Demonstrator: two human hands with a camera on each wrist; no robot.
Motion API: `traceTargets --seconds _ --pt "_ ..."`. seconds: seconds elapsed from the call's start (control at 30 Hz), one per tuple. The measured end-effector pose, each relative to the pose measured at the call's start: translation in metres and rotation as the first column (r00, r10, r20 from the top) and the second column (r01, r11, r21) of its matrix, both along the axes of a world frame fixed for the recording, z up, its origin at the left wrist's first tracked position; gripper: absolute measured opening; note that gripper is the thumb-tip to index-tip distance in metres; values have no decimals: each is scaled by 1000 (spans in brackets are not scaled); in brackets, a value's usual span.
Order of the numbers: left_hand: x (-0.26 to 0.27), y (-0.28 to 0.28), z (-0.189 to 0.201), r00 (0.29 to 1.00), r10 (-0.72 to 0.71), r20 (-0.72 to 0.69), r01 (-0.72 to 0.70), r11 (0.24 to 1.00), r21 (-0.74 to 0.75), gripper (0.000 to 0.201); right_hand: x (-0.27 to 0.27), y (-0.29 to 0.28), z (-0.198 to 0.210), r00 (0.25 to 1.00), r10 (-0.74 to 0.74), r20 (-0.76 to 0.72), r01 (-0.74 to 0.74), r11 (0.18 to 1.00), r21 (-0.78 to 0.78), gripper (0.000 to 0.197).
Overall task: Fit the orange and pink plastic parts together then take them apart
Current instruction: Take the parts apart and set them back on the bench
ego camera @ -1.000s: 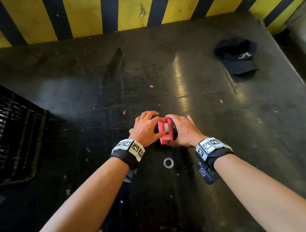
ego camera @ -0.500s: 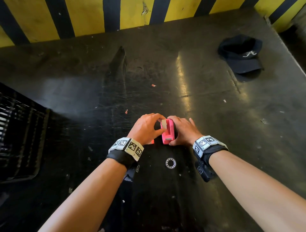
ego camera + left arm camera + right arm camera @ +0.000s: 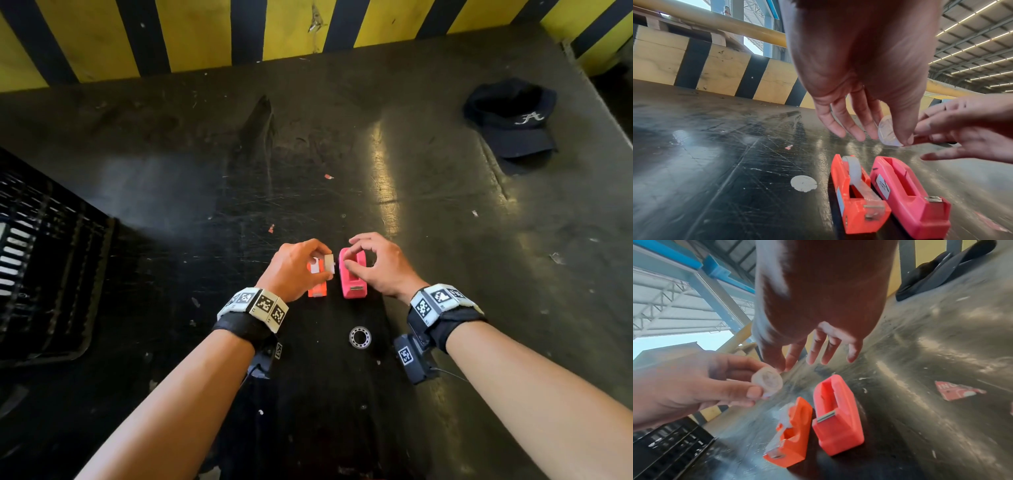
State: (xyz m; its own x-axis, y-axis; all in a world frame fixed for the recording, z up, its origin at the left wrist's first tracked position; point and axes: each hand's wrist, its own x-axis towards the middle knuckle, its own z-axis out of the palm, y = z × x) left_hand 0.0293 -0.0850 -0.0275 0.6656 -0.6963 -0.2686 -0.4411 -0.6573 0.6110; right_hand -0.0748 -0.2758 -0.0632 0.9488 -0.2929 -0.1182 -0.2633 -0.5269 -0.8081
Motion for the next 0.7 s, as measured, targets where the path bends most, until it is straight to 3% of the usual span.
traceTargets --seconds 0.47,0.7 --pt "-20 9 15 1000 -15 -21 14 999 -45 40 -8 21 9 997 74 -34 -73 997 37 19" --pt "-22 25 11 1000 -15 23 14 1000 25 41 -15 14 7 995 70 -77 -69 997 18 8"
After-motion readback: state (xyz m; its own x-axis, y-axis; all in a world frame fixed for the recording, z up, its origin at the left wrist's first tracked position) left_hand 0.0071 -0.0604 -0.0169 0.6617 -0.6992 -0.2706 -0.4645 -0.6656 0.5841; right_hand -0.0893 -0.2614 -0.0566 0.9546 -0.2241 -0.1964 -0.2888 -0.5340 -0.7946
